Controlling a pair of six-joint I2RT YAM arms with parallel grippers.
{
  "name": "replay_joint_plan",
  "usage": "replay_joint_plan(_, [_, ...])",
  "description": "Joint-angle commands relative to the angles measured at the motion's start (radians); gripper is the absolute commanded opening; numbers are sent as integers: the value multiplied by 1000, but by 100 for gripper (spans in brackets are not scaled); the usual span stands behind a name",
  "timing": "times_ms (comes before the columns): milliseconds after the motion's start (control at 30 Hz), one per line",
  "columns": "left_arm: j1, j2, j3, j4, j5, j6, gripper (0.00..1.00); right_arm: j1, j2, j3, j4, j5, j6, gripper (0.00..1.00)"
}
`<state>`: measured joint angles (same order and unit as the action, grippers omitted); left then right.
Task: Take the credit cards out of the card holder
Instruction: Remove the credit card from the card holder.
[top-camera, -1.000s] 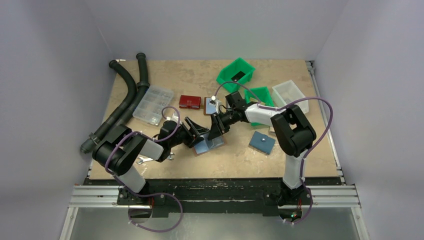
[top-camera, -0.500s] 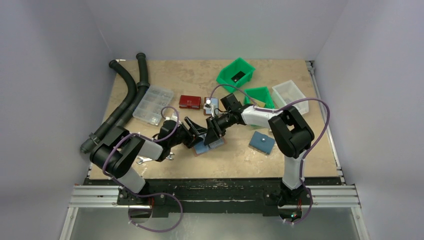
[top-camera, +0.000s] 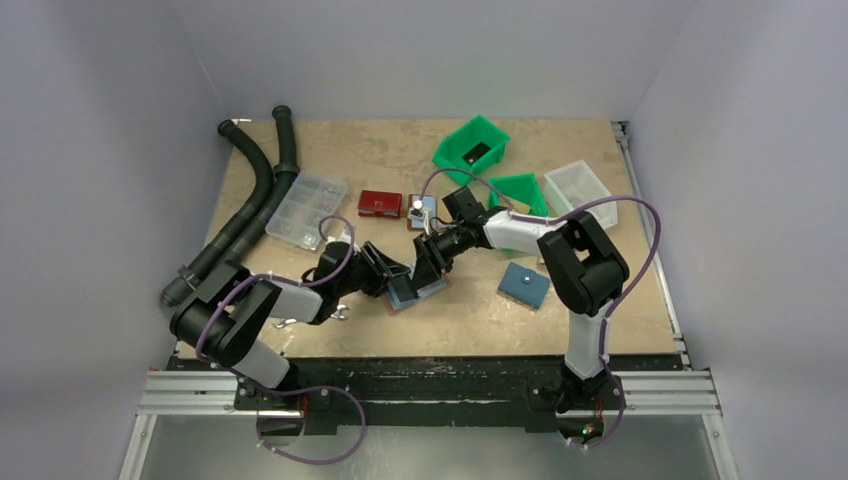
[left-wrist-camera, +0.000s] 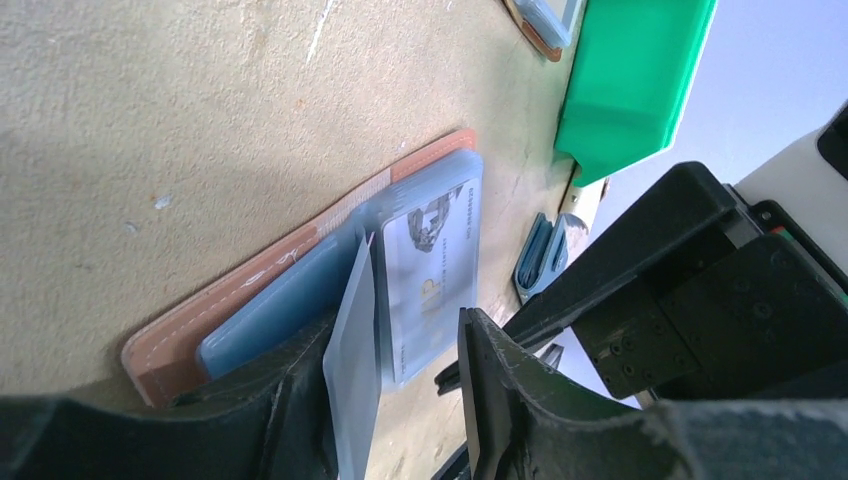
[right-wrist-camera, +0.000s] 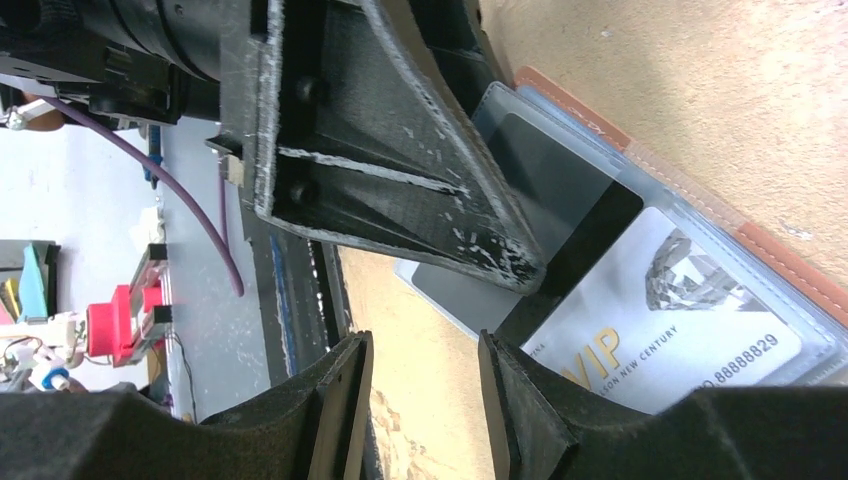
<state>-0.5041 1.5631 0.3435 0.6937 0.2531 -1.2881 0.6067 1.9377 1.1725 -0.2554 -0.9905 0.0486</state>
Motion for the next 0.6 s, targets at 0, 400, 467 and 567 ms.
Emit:
replay_joint_plan(0, [12, -75, -9, -69, -30, 68, 44, -17, -46, 35, -8, -9, -30, 51])
replay_joint_plan(400, [12, -110, -2, -163, -27, 130, 18, -34, -20, 33, -5, 74, -9, 50])
replay_joint_plan(467, [12, -105, -2, -161, -24, 141, 7, -39, -20, 33, -5, 73, -9, 50])
replay_joint_plan(567, [12, -107, -2, -137, -3, 196, 0, -48, -31, 36, -8, 39, -16, 50])
